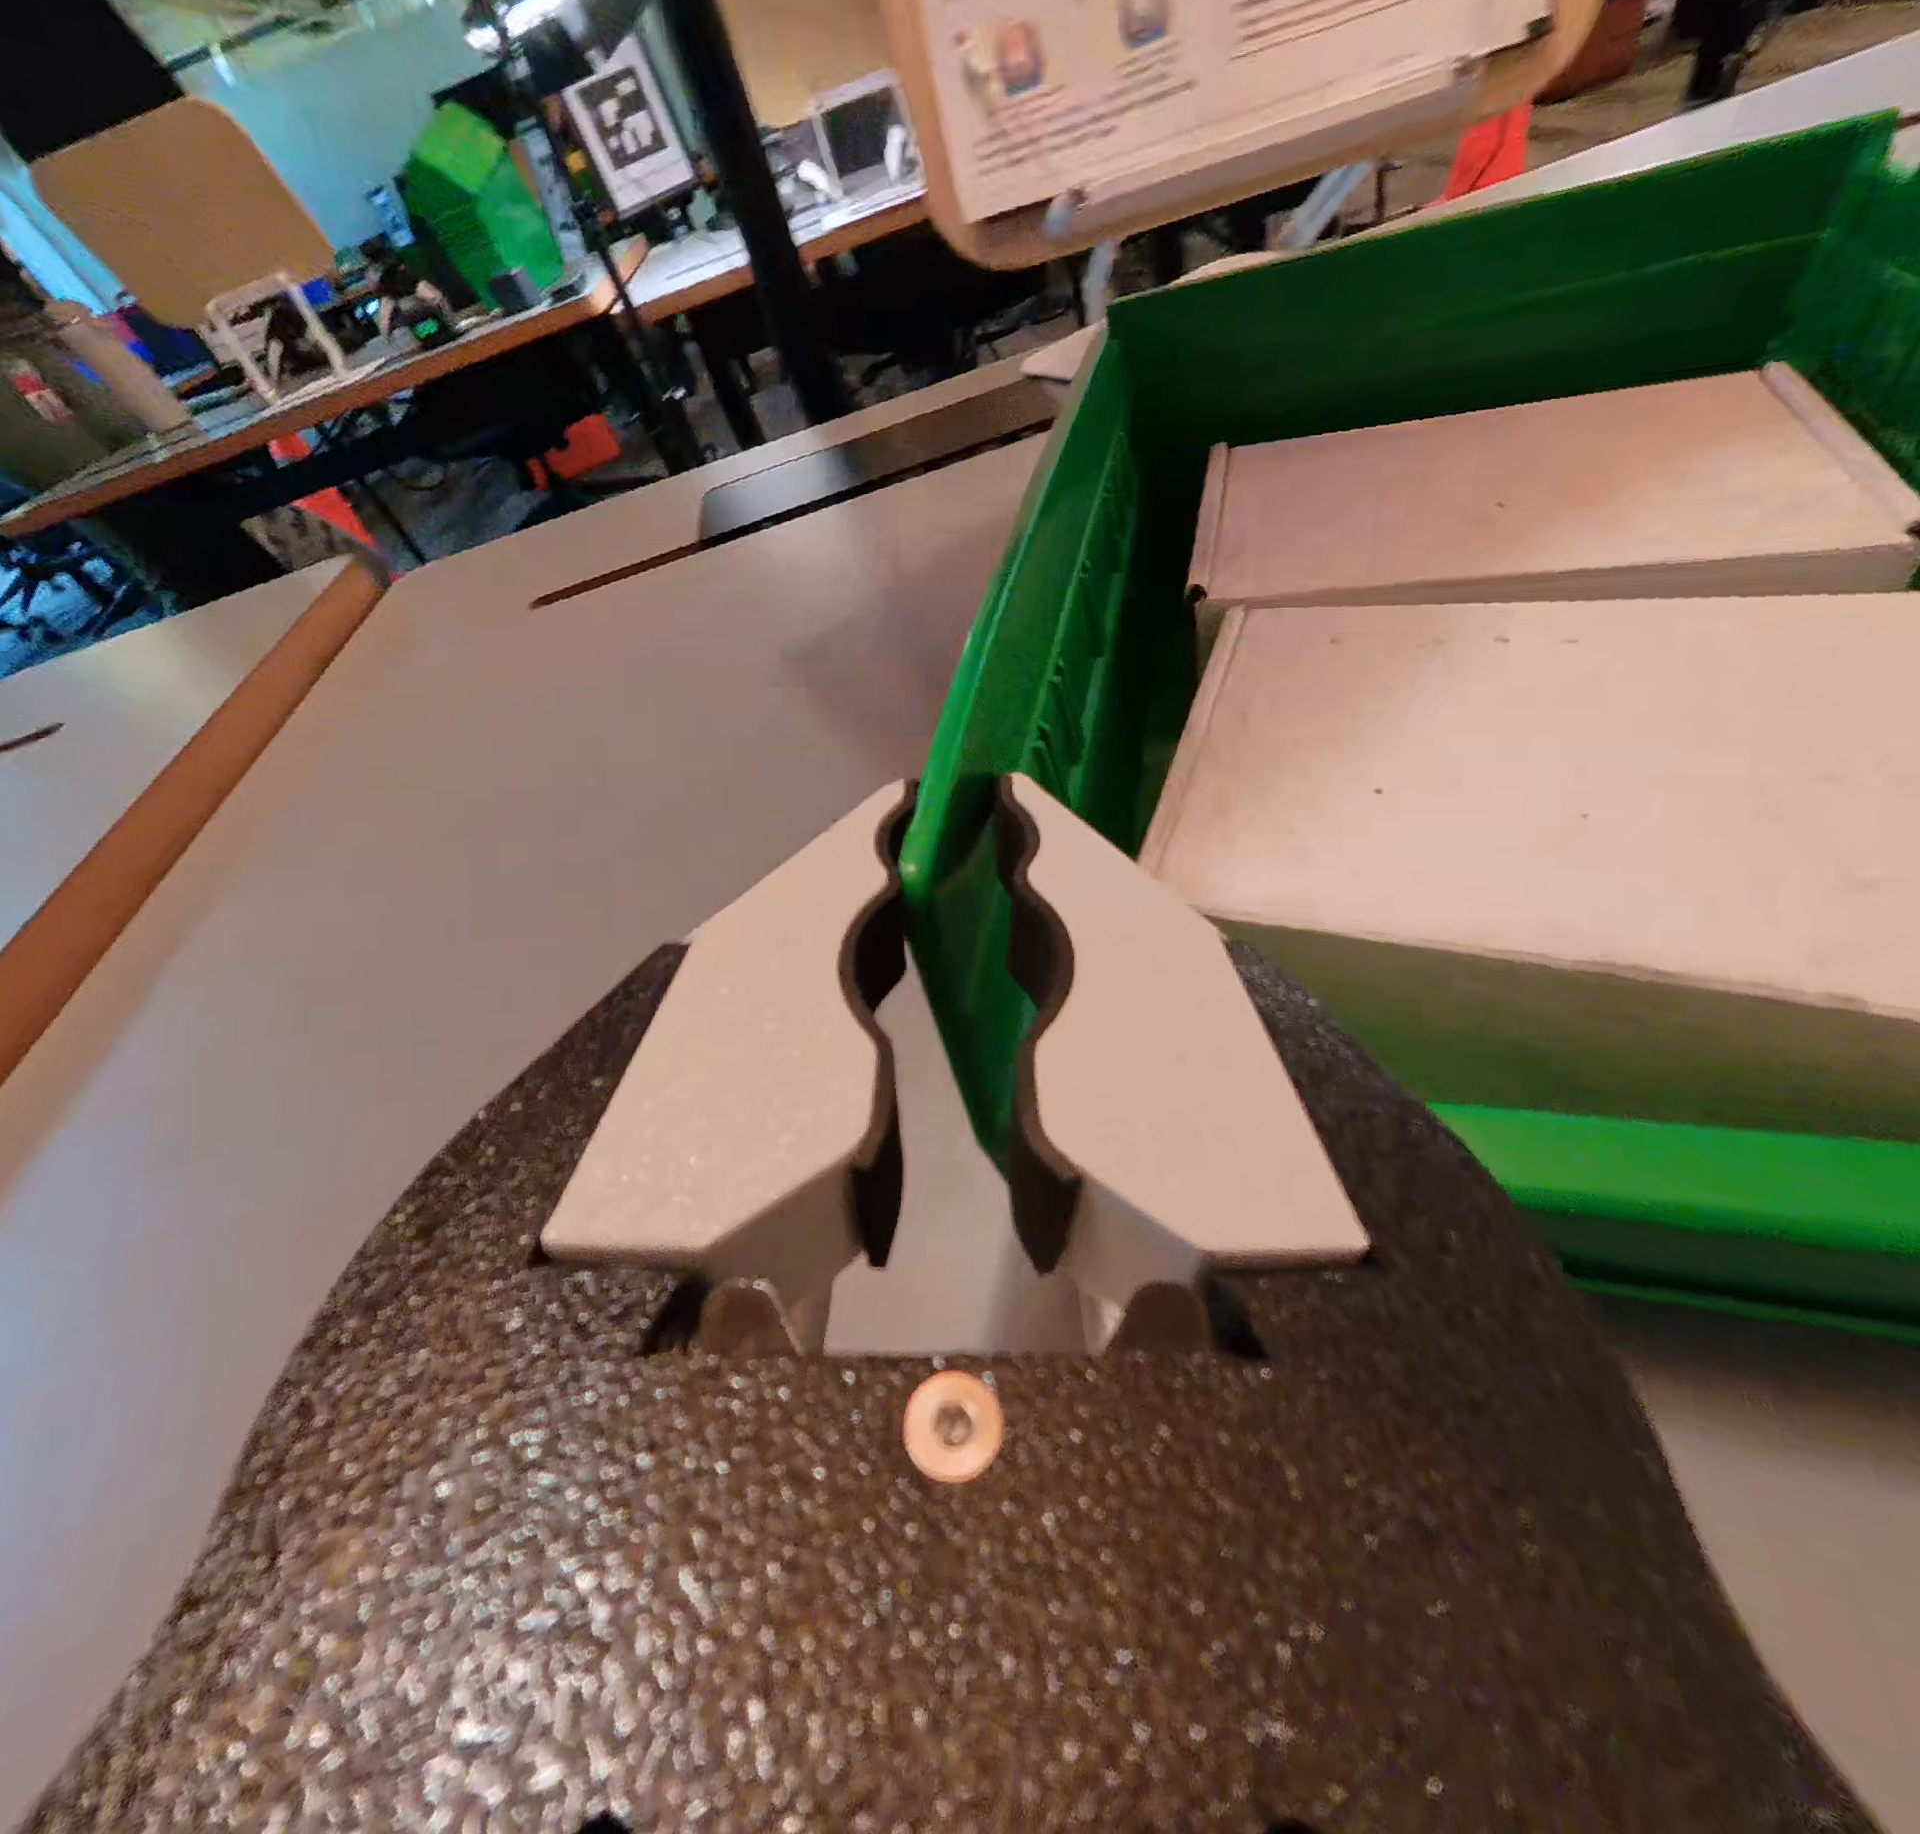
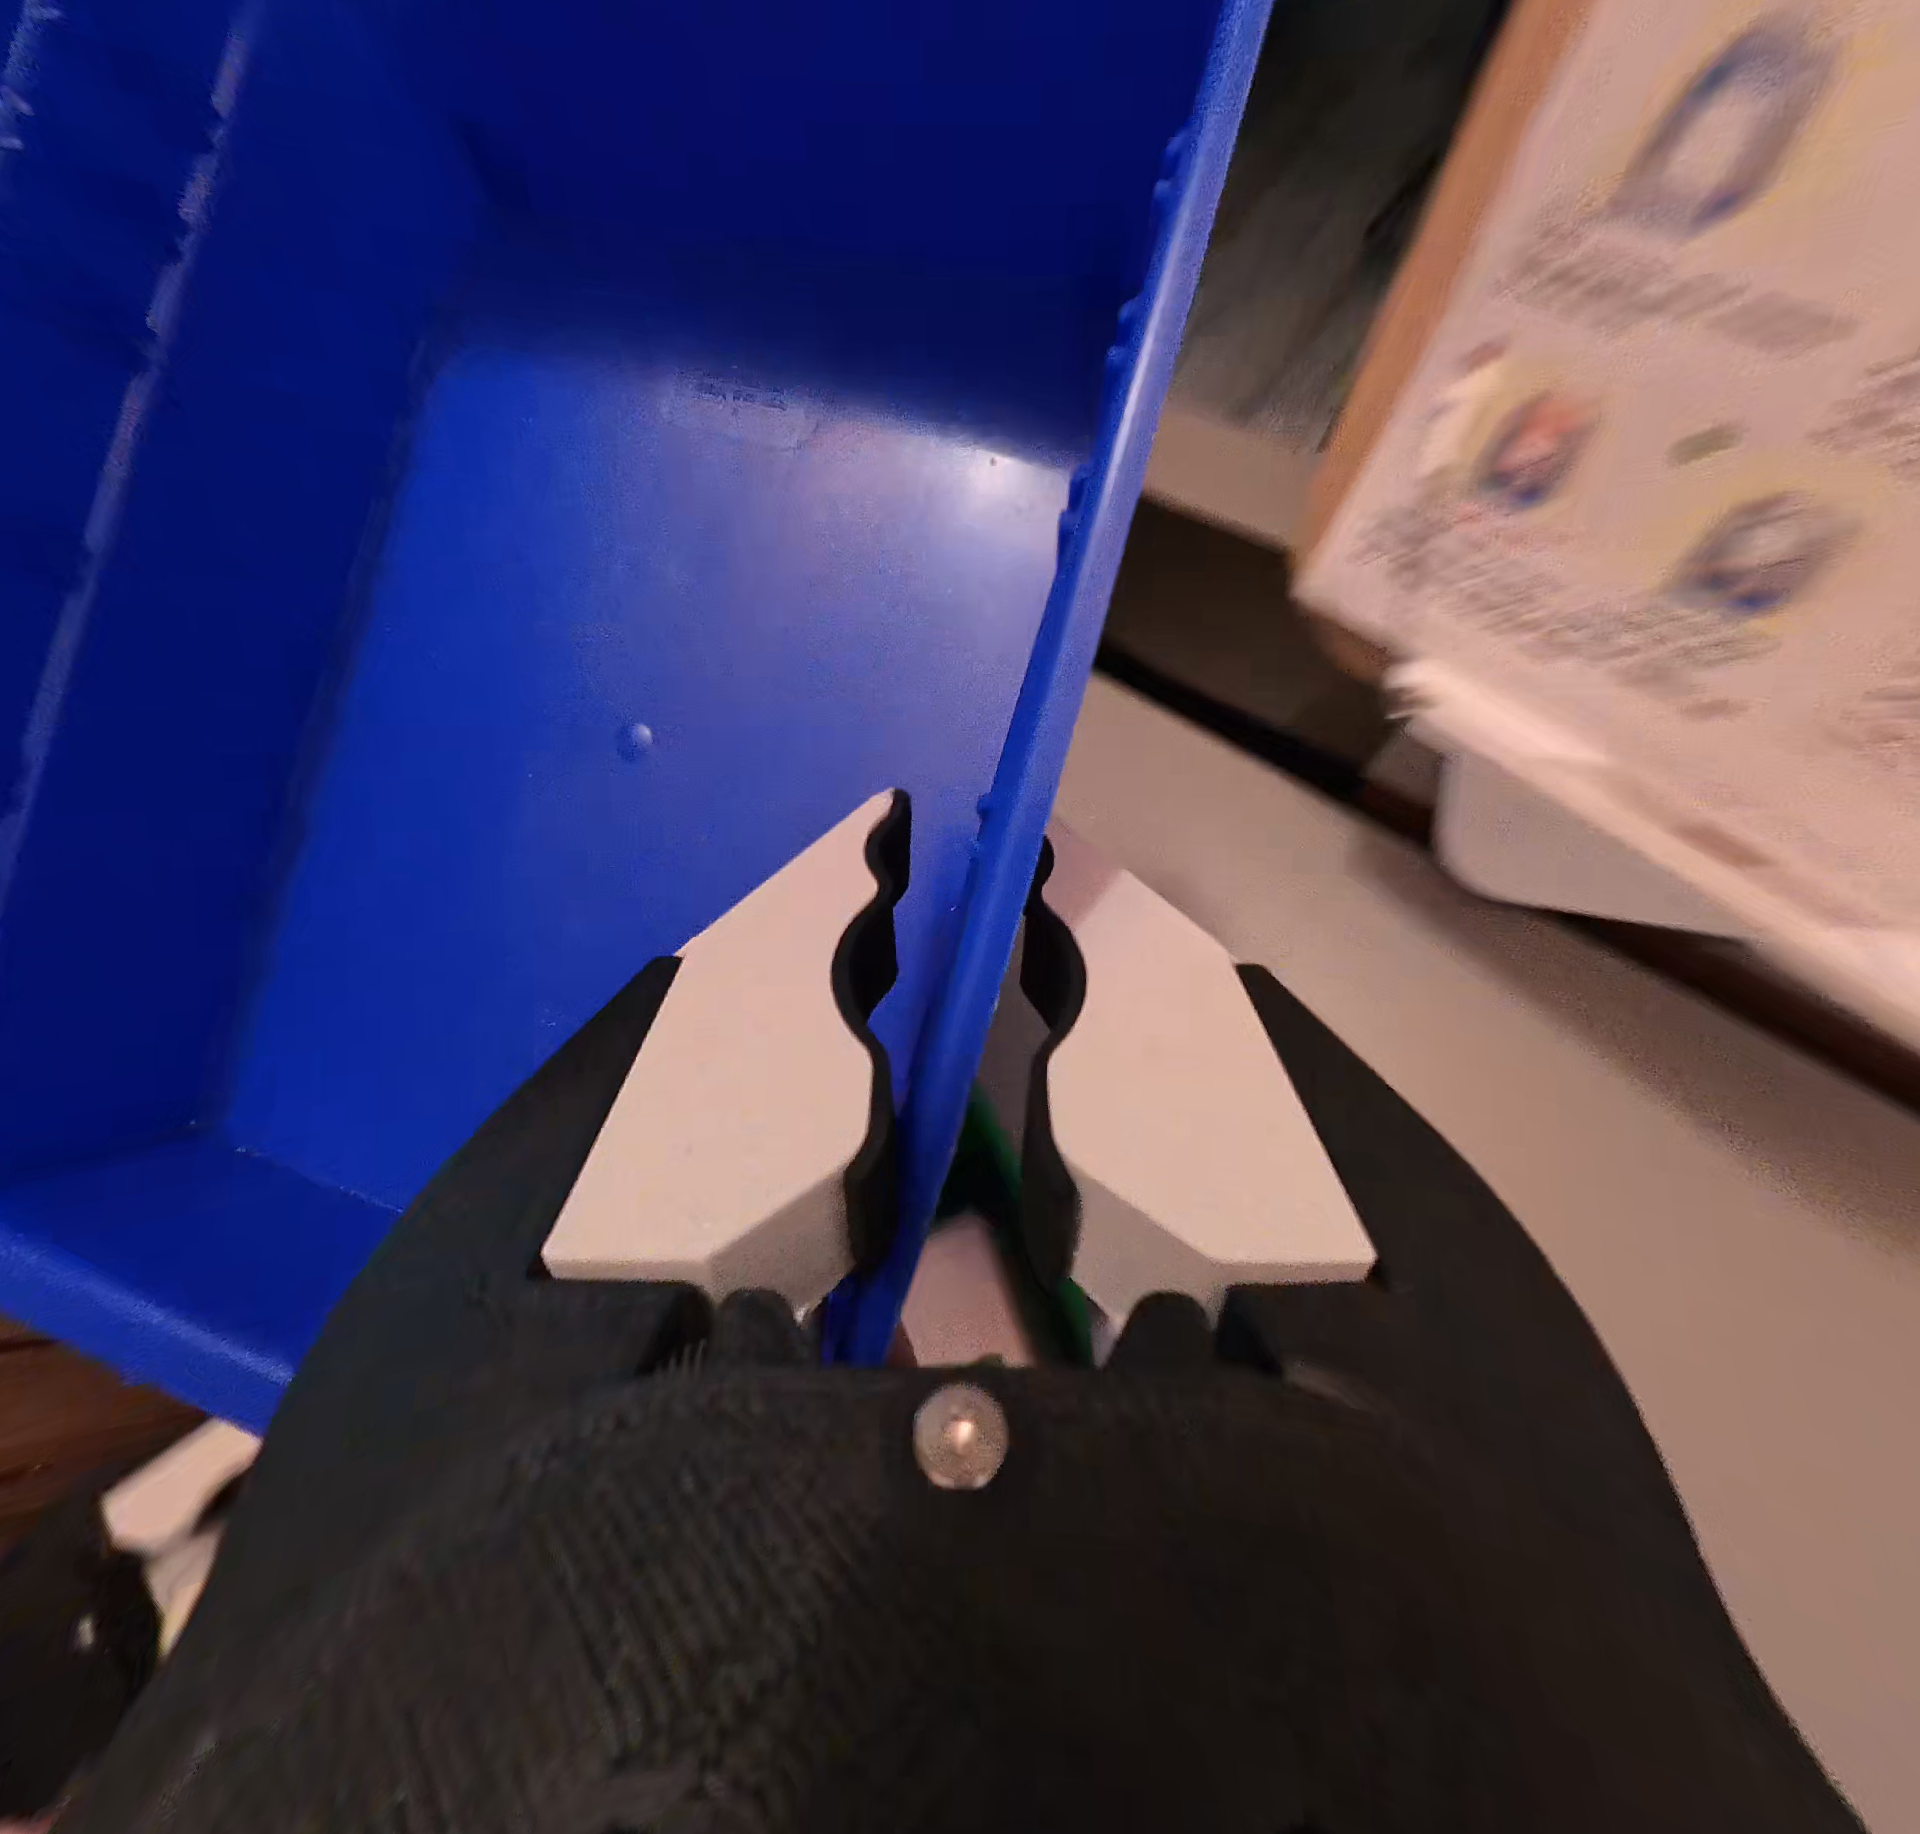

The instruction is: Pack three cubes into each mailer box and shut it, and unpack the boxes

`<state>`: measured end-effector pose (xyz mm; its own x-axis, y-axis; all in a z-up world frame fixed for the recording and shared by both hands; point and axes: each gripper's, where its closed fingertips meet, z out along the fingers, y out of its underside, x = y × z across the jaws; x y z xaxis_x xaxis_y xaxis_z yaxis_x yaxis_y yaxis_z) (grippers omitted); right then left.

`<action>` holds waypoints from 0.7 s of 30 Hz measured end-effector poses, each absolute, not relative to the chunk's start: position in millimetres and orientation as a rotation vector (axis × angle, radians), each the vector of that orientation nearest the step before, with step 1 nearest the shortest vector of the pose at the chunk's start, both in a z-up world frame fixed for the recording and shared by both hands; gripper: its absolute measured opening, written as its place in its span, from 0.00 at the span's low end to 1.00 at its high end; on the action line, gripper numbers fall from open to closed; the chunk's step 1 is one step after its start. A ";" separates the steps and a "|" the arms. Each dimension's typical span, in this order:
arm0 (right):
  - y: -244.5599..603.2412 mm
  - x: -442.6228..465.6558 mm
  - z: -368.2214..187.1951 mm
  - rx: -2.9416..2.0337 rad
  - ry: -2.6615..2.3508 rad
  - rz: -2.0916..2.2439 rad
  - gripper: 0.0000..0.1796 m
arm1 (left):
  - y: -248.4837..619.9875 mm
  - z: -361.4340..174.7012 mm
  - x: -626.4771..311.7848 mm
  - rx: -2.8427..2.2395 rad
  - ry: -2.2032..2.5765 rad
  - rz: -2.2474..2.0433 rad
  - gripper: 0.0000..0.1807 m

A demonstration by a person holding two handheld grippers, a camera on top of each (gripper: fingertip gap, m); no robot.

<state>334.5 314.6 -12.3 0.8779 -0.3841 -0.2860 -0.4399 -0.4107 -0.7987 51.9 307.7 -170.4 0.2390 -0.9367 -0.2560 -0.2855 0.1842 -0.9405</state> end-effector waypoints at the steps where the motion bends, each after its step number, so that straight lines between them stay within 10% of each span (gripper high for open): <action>1: 287.1 350.8 7.3 -2.005 0.593 0.039 0.09 | 321.1 -170.5 48.8 -1.367 1.259 -0.700 0.06; 8: 43.6 458.5 18.6 -1.936 0.784 -0.244 0.09 | 427.5 -170.0 22.4 -1.560 1.048 -0.674 0.04; 21: -211.2 540.1 -190.0 -2.004 1.434 -0.204 0.10 | 565.5 -172.2 75.6 -1.682 0.935 -0.679 0.01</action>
<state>540.1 -211.2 -190.0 0.3877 -0.8899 -0.2404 -0.7875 -0.1843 -0.5881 75.6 565.5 -172.2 0.5338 -0.8455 -0.0101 -0.2518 -0.1475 -0.9565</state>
